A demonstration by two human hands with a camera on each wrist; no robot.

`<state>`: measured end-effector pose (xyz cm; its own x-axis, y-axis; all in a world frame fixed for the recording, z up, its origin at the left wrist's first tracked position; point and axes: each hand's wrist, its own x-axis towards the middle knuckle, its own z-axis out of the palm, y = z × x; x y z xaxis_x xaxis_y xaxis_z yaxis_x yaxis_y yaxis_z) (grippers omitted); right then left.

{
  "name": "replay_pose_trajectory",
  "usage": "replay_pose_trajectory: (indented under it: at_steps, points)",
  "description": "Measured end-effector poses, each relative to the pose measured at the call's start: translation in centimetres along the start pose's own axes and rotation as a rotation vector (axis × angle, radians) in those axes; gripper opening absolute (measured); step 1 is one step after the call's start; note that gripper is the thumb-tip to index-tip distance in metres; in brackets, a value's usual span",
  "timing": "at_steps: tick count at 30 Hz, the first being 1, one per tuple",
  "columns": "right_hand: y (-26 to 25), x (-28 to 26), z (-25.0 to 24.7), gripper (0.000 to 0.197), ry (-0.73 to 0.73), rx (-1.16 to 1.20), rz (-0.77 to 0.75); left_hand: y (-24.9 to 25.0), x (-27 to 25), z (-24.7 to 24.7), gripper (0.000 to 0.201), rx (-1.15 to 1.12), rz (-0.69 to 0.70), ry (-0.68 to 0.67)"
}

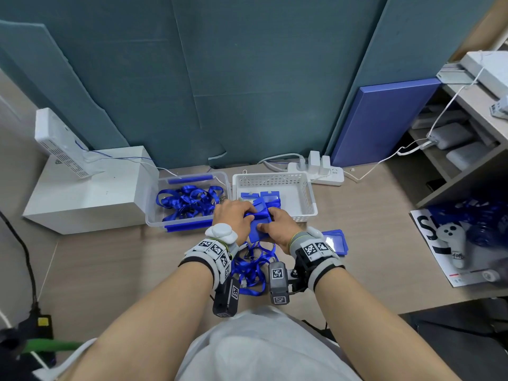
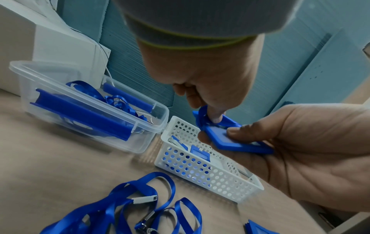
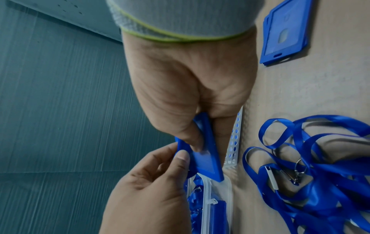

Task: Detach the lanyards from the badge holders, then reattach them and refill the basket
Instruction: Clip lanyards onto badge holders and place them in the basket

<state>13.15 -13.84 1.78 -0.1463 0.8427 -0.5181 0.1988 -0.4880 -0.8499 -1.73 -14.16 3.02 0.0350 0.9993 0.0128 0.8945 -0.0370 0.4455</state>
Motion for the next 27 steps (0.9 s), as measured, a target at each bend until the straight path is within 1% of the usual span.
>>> replay_pose_trajectory:
  at_steps: [3,5,9,11,13,15,17,18,20,22,25,27]
  points:
    - [0.0,0.1,-0.1,0.022,0.021,-0.029,-0.020,0.7,0.3,0.2,0.013,0.009,-0.033,-0.034]
    - [-0.1,-0.1,-0.2,0.025,0.037,-0.053,-0.035,1.0,0.3,0.5,0.015,0.033,-0.069,-0.061]
    - [-0.1,-0.3,-0.6,0.030,0.057,-0.142,-0.116,1.0,0.0,0.8,0.016,0.050,-0.093,-0.049]
    - [-0.2,-0.6,-0.8,0.035,0.081,-0.132,-0.155,0.8,-0.4,1.0,0.015,0.048,-0.093,-0.035]
    - [-0.2,-0.9,-1.1,0.038,0.121,-0.139,-0.193,0.6,-0.5,1.2,0.014,0.013,-0.125,-0.052]
    - [-0.1,-0.8,-1.4,0.035,0.154,-0.201,-0.250,0.4,-0.4,1.0,0.016,-0.083,-0.182,-0.145]
    - [-0.1,-0.5,-1.6,0.027,0.156,-0.295,-0.323,0.4,-0.3,0.7,0.022,-0.317,-0.232,-0.234]
    - [-0.1,-0.3,-1.6,0.024,0.146,-0.333,-0.352,0.5,-0.3,0.7,0.023,-0.419,-0.252,-0.243]
    - [-0.2,-0.2,-1.5,0.020,0.127,-0.367,-0.345,0.3,-0.3,0.7,0.024,-0.530,-0.289,-0.209]
    - [-0.4,-0.4,-1.6,0.020,0.107,-0.386,-0.319,0.3,-0.3,0.7,0.022,-0.578,-0.325,-0.208]
    - [-0.1,-0.3,-1.9,0.027,0.074,-0.442,-0.333,0.1,-0.2,0.6,0.019,-0.645,-0.364,-0.217]
    - [0.1,-0.1,-2.0,0.030,0.078,-0.483,-0.340,0.0,-0.2,0.6,0.018,-0.666,-0.392,-0.223]
